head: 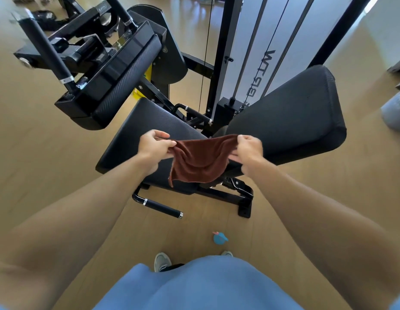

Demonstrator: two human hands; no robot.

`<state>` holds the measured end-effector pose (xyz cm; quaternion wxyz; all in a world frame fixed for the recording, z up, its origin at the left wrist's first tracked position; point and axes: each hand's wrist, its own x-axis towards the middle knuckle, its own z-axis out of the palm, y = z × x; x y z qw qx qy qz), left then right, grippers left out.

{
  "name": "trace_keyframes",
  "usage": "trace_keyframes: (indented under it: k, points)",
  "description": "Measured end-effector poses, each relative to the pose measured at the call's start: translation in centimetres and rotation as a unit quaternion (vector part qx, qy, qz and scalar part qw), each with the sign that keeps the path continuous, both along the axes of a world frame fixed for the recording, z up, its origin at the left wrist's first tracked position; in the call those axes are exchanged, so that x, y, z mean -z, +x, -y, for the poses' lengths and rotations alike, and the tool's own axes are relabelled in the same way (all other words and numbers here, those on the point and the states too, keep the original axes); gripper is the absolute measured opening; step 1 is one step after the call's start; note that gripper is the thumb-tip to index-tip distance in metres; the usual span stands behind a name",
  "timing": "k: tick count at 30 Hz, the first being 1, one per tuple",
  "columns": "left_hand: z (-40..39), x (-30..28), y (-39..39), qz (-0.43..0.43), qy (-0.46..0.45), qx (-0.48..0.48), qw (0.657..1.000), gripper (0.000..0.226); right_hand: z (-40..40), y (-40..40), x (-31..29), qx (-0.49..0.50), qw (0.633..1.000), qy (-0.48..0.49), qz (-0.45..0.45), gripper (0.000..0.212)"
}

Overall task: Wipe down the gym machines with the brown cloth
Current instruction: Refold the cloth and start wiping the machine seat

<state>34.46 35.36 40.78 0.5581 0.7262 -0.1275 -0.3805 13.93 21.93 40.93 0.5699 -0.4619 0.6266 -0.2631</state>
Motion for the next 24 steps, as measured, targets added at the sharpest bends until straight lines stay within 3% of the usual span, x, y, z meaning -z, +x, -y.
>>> trace_keyframes:
  k: [2, 6, 10, 13, 17, 21, 24]
  points:
    - [0.9, 0.3, -2.2, -0.035, -0.010, 0.008, 0.999, 0.022, -2.8, 1.3, 0.7, -0.034, 0.999, 0.003, 0.023, 0.019]
    - [1.6, 0.2, -5.4, -0.017, -0.014, 0.073, 0.997, 0.022, -7.4, 2.2, 1.9, -0.156, 0.984, -0.079, 0.026, 0.016]
    - [1.2, -0.6, -5.9, -0.029, -0.028, 0.110, 0.993, 0.020, -8.0, 1.1, 1.8, -0.184, 0.976, -0.101, 0.058, 0.010]
    - [1.1, -1.3, -5.4, -0.046, -0.022, 0.145, 0.988, 0.028, -7.9, 0.1, 1.3, -0.212, 0.969, -0.098, 0.080, 0.018]
    - [1.0, -1.8, -4.6, -0.059, -0.010, 0.226, 0.972, 0.039, -7.8, -0.2, 1.1, -0.199, 0.973, -0.072, 0.086, 0.031]
    - [1.0, -2.5, -3.4, -0.073, 0.000, 0.301, 0.951, 0.046, -7.5, -0.4, 1.1, -0.161, 0.982, -0.017, 0.102, 0.025]
    - [1.2, -2.6, -2.6, -0.052, -0.011, 0.269, 0.962, 0.043, -7.3, -0.3, 0.9, -0.161, 0.983, -0.018, 0.091, 0.023]
